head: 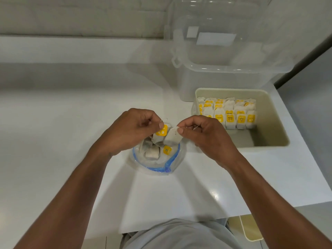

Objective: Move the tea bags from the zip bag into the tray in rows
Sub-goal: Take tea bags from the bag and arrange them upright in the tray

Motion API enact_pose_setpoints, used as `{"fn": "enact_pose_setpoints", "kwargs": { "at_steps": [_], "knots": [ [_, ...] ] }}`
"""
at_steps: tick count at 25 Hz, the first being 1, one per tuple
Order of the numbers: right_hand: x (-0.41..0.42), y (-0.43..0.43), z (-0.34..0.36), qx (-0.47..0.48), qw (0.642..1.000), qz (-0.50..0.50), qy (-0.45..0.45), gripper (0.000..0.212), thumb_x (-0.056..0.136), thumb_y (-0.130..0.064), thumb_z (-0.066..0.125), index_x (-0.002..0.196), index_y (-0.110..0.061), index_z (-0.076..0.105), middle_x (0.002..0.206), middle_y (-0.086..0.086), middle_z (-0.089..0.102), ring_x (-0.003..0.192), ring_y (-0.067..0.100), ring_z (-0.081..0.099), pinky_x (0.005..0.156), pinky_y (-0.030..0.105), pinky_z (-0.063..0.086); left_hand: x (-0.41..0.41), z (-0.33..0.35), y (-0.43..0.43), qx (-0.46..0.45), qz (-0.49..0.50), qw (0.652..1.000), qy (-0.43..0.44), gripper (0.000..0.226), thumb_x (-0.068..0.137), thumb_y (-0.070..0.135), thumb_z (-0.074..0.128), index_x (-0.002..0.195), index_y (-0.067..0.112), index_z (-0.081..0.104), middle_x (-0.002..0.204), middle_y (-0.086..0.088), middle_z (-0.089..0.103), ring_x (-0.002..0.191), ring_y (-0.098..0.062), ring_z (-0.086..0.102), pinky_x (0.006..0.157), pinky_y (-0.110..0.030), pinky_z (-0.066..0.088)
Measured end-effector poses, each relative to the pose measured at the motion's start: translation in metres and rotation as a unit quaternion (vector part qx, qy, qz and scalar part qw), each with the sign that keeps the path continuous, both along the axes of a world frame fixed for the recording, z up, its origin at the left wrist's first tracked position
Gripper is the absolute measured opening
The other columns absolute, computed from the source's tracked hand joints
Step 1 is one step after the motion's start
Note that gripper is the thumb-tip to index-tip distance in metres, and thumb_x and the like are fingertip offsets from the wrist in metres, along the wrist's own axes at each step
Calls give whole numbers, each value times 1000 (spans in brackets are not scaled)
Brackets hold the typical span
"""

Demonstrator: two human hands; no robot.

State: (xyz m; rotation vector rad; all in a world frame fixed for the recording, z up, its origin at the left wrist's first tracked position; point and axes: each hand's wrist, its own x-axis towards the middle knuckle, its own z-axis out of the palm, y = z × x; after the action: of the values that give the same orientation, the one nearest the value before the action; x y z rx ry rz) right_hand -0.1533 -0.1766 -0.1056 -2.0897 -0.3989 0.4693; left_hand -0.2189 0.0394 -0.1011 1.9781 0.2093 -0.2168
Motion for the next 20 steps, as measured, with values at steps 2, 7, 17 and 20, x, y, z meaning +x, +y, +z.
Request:
{"fn": "enact_pose_setpoints", "kwargs": {
  "at_steps": [2,7,17,20],
  "knots": [
    [2,-8,6,-11,1000,-7,-14,3,86,-27,72,86,-29,74,70,-21,63,60,0,54,61,17,40,7,4,-6,8,-10,1000,-12,11,92,31,69,83,26,73,83,3,74,74,-13,70,70,-30,54],
    [13,-25,15,3,1000,-15,-12,3,86,-25,73,88,-26,75,68,-19,66,60,-2,55,60,15,39,26,15,-18,20,-41,999,-11,5,89,26,73,85,29,74,83,3,72,77,-17,73,80,-48,59],
    [66,-84,27,12,999,4,-49,5,83,-22,76,86,-26,75,70,-14,66,61,2,50,63,19,39,80,35,-72,124,-90,988,-35,11,82,24,75,86,31,68,78,11,72,68,-3,63,71,-29,50],
    [88,-104,25,1,998,0,-60,6,82,-25,77,87,-28,76,77,-6,70,66,8,57,68,27,46,102,40,-93,219,-110,967,-64,7,83,28,74,88,32,71,88,15,71,82,-7,63,76,-30,52]
  ]
}}
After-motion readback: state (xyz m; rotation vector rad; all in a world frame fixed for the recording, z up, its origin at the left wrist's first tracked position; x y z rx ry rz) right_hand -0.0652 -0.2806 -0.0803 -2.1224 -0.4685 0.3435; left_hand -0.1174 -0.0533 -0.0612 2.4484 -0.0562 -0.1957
